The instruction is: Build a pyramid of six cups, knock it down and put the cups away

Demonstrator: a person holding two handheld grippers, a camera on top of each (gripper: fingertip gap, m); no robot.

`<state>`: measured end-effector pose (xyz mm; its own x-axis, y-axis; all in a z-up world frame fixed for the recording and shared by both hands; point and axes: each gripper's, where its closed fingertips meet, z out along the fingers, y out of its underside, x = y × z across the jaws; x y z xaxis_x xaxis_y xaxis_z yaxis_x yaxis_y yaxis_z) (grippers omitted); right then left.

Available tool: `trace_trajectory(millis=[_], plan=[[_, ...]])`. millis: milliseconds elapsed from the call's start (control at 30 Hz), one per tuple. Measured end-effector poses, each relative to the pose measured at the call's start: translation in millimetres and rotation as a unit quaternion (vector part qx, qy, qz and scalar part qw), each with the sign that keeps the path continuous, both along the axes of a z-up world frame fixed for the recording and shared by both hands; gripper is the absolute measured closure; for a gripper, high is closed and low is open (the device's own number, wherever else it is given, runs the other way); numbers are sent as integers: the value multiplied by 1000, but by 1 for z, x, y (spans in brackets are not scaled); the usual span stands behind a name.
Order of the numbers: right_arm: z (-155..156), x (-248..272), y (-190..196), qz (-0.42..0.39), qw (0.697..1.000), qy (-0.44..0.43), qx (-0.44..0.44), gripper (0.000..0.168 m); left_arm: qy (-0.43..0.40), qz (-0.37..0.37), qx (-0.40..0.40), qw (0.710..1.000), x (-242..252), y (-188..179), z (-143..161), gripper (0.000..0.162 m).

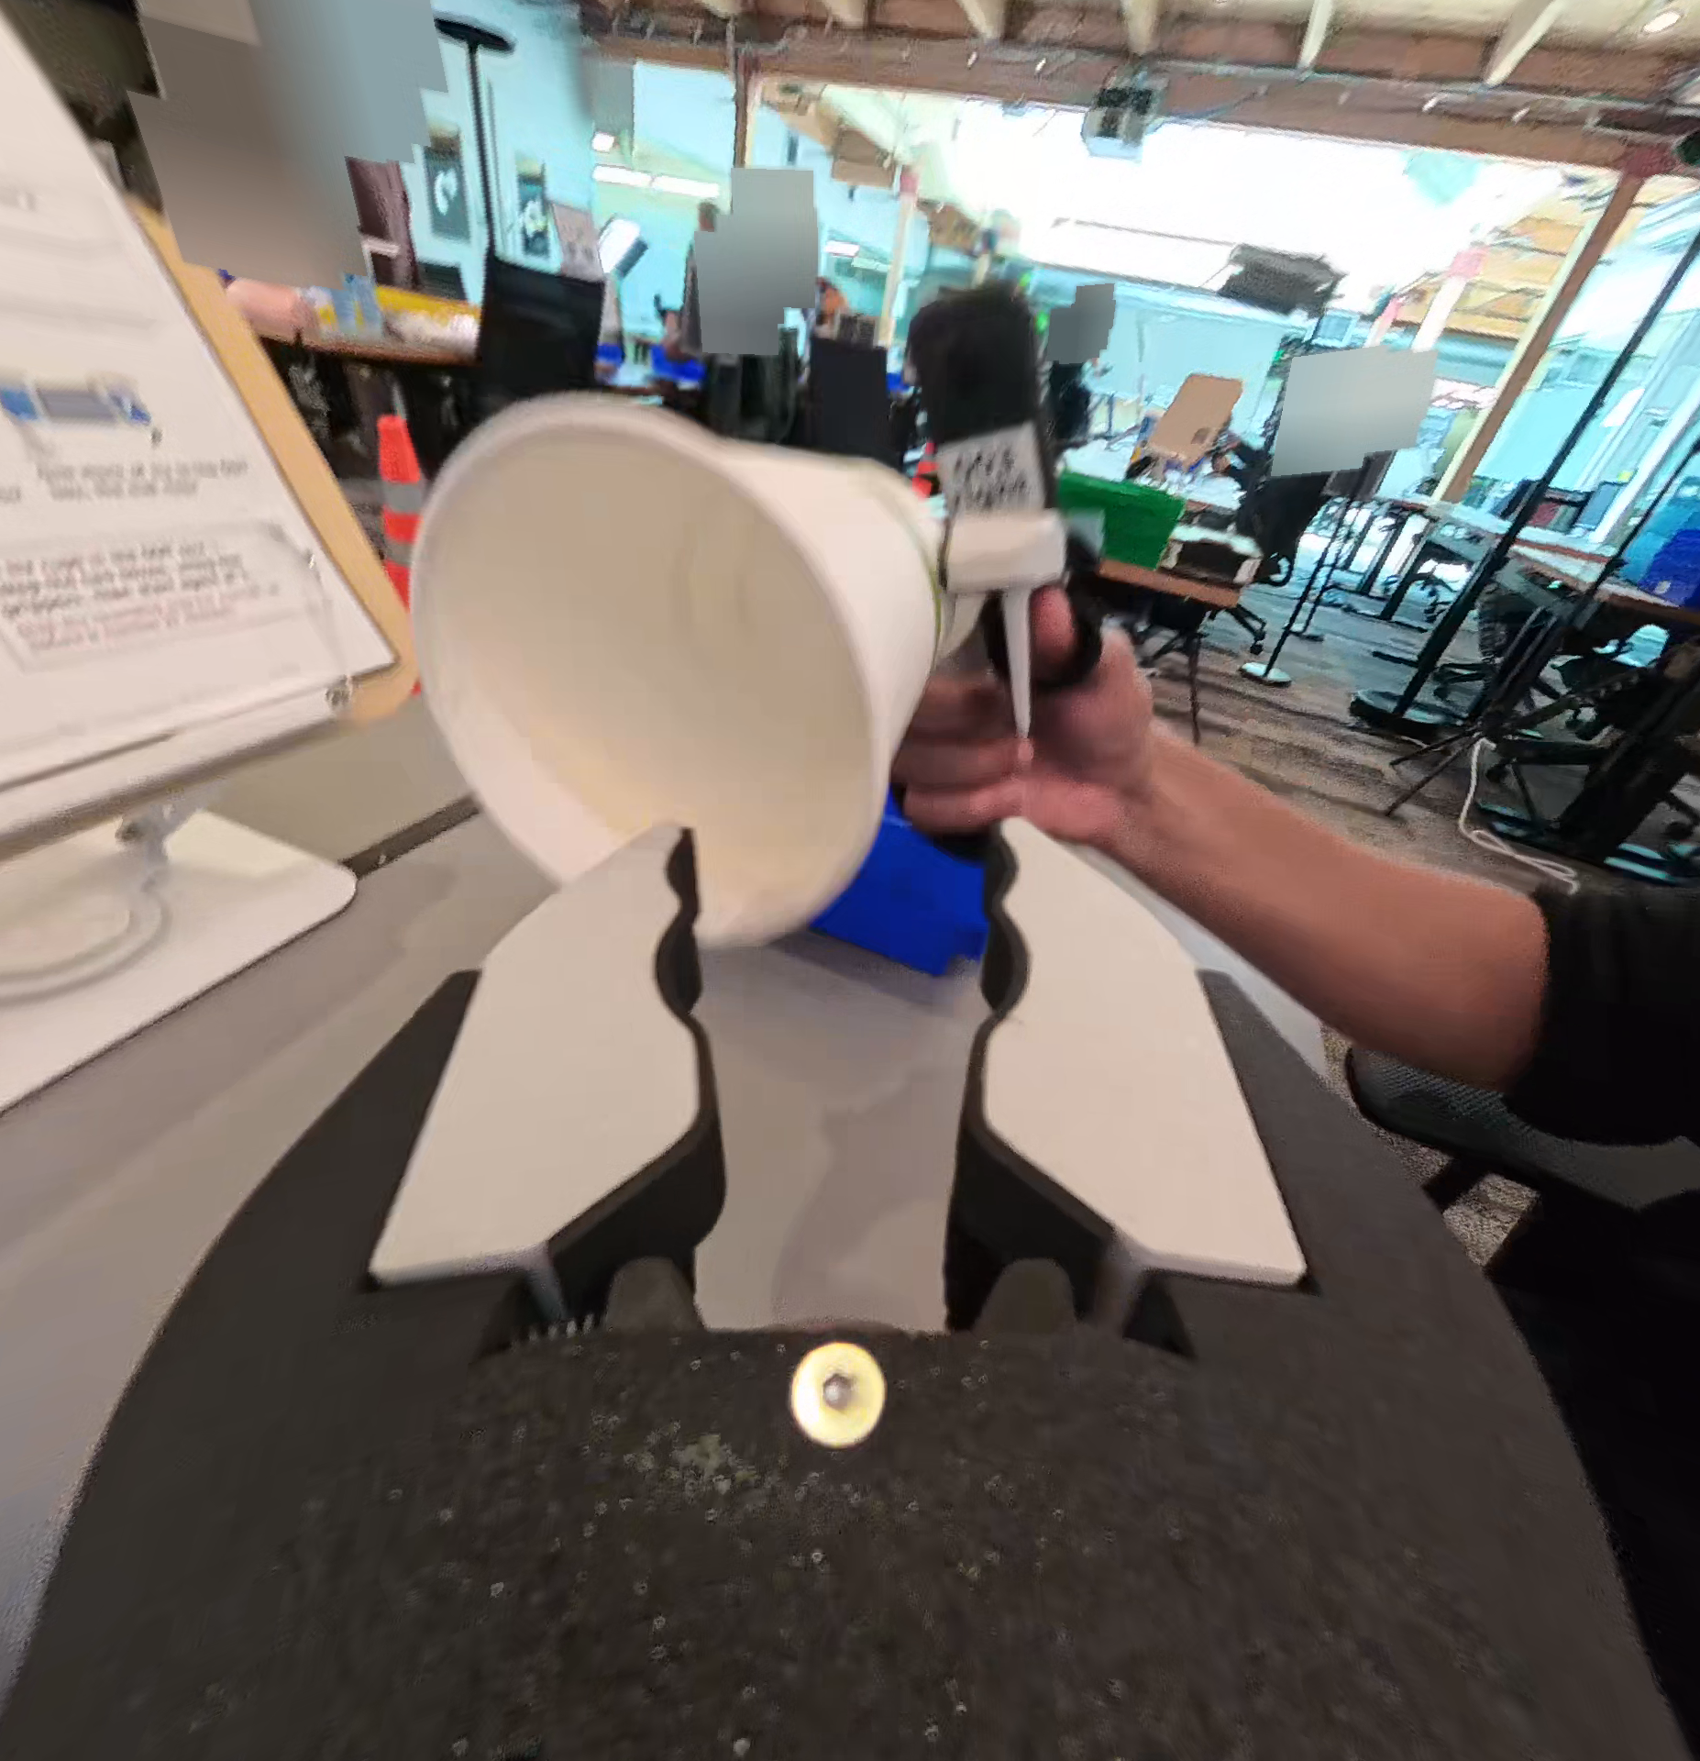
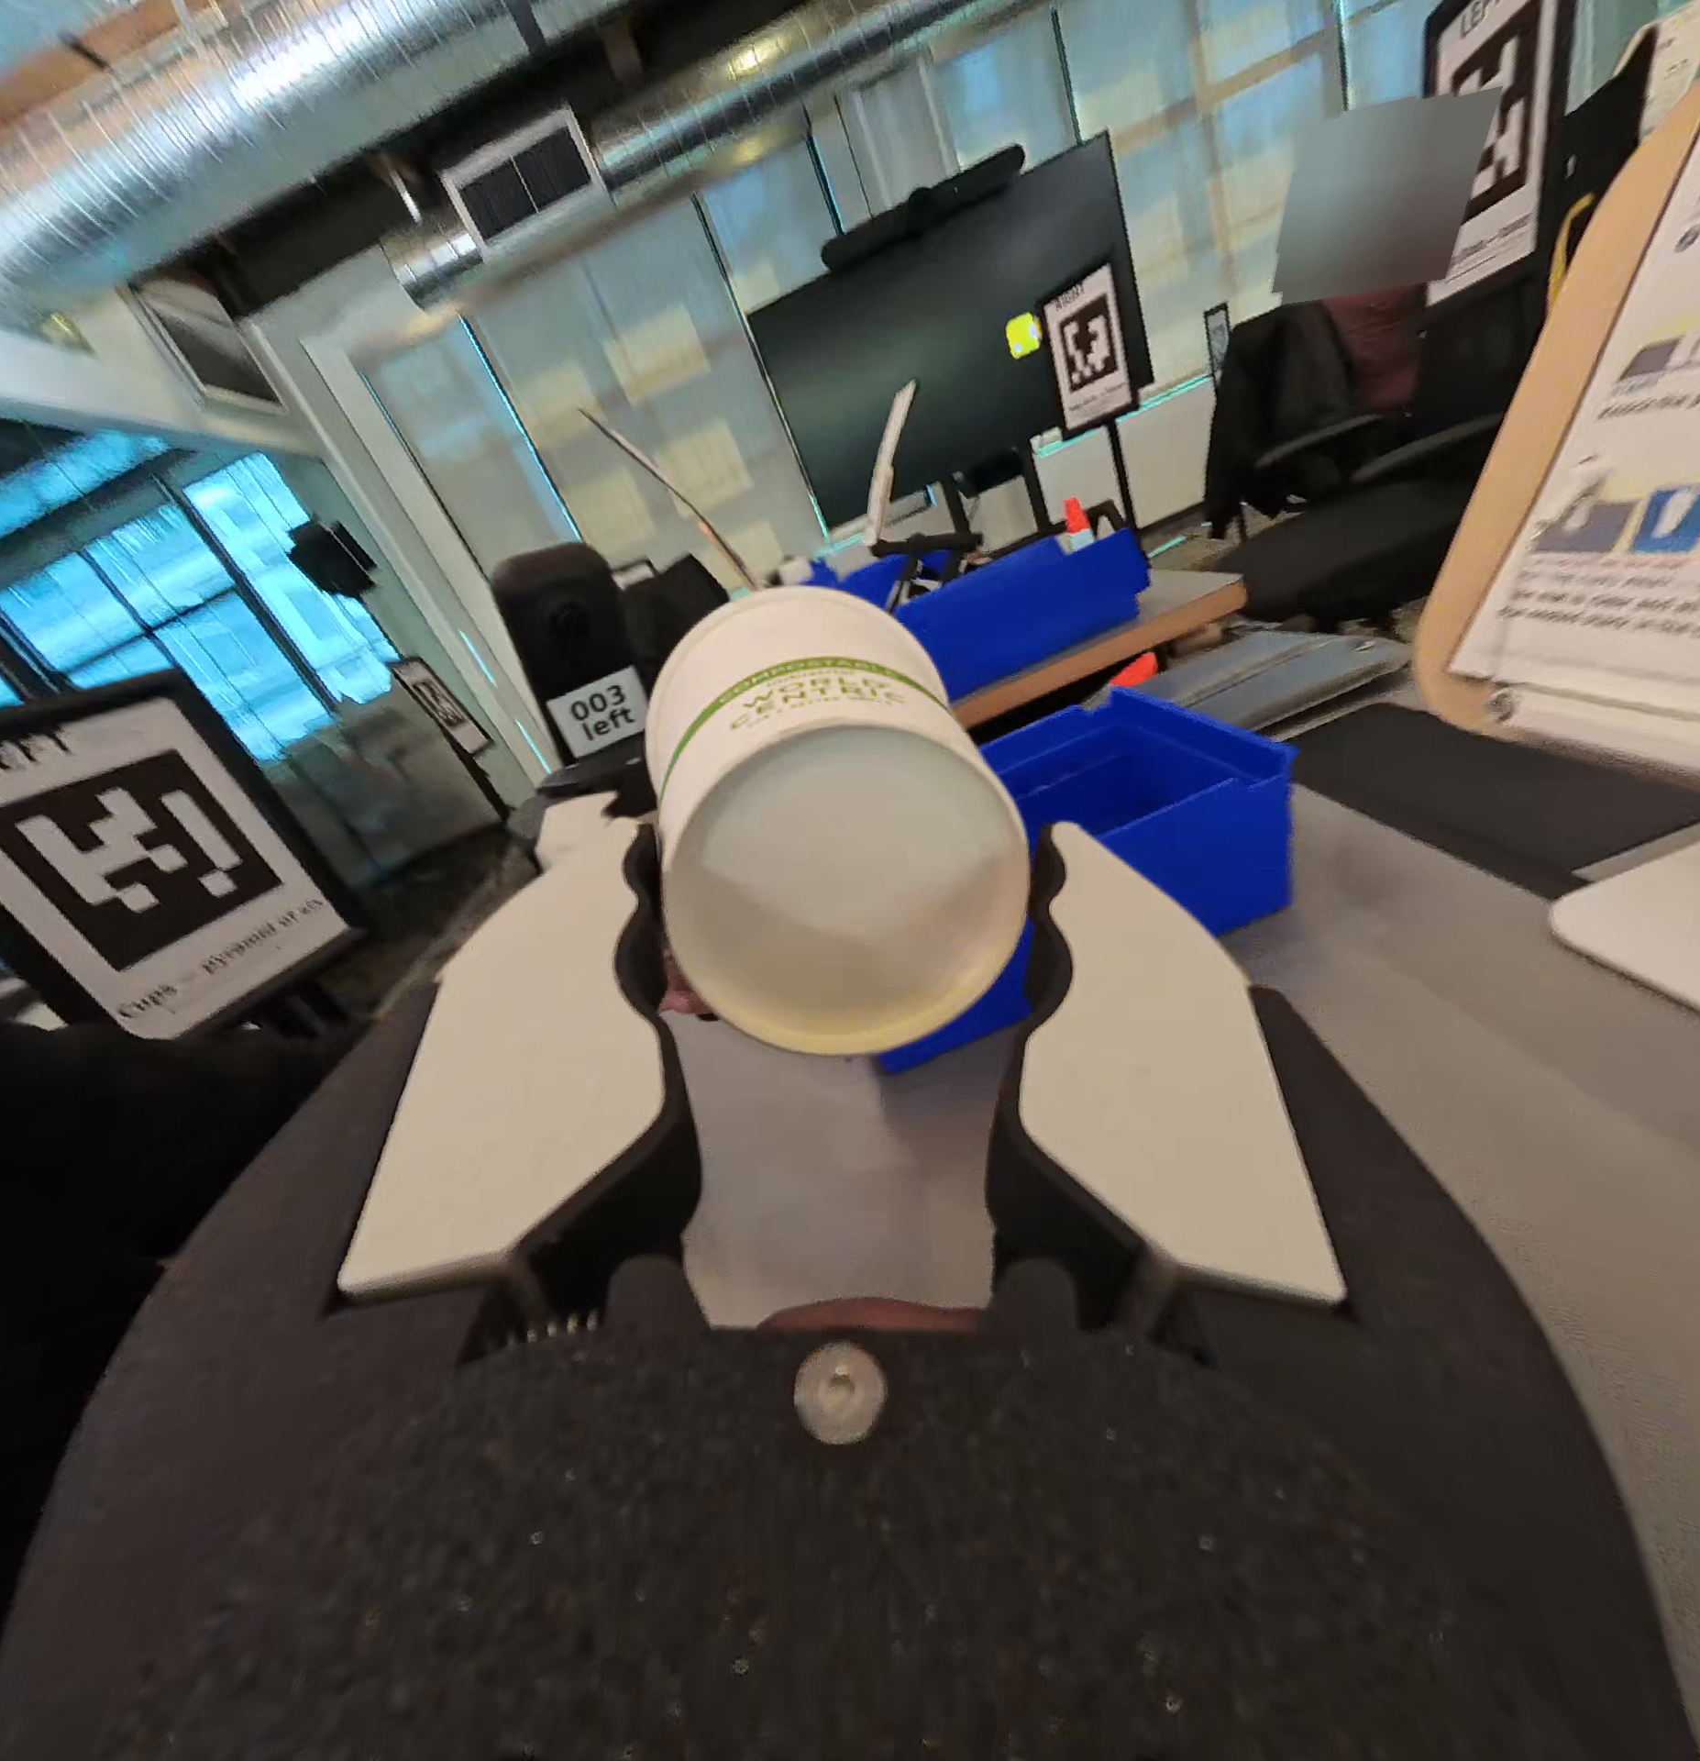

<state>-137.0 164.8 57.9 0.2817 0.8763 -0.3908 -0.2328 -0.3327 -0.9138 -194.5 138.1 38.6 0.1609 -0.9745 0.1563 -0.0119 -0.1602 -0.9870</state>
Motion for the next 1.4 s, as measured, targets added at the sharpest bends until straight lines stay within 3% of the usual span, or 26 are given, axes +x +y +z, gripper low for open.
trace_trajectory(millis=[100,200,300,433,567,767,967,1033,1067,1200,1267,1400], plan=[[-17,-7,-11,7,1000,16,-21,95,-2,-37,16,999,1,-11,11,156],[-30,-4,-16,7,1000,-1,-25,96,30,-65,15,997,2,-19,2,158],[-46,8,-21,3,997,-73,-17,95,53,-78,21,995,1,-22,-4,162],[-49,27,-35,3,985,-172,-1,81,100,-106,38,989,-7,-29,-17,162],[-28,24,-42,13,952,-299,67,76,116,-133,35,984,-7,-36,-26,162],[-32,-16,-33,139,878,-458,21,72,152,-154,49,975,5,-46,-45,162],[-53,-52,-30,234,832,-499,-63,71,167,-160,55,971,10,-51,-56,162],[-65,-56,-31,244,816,-518,-75,80,166,-162,51,971,11,-53,-58,162],[-67,-58,-33,255,813,-517,-78,90,171,-159,53,971,10,-53,-60,162],[-61,-57,-26,227,835,-500,-39,97,162,-133,48,977,8,-44,-60,162],[-54,-53,-21,201,852,-483,-25,97,141,-112,44,983,10,-38,-52,160],[-35,-31,-4,115,892,-437,18,96,99,-6,49,994,6,-15,-21,92]])
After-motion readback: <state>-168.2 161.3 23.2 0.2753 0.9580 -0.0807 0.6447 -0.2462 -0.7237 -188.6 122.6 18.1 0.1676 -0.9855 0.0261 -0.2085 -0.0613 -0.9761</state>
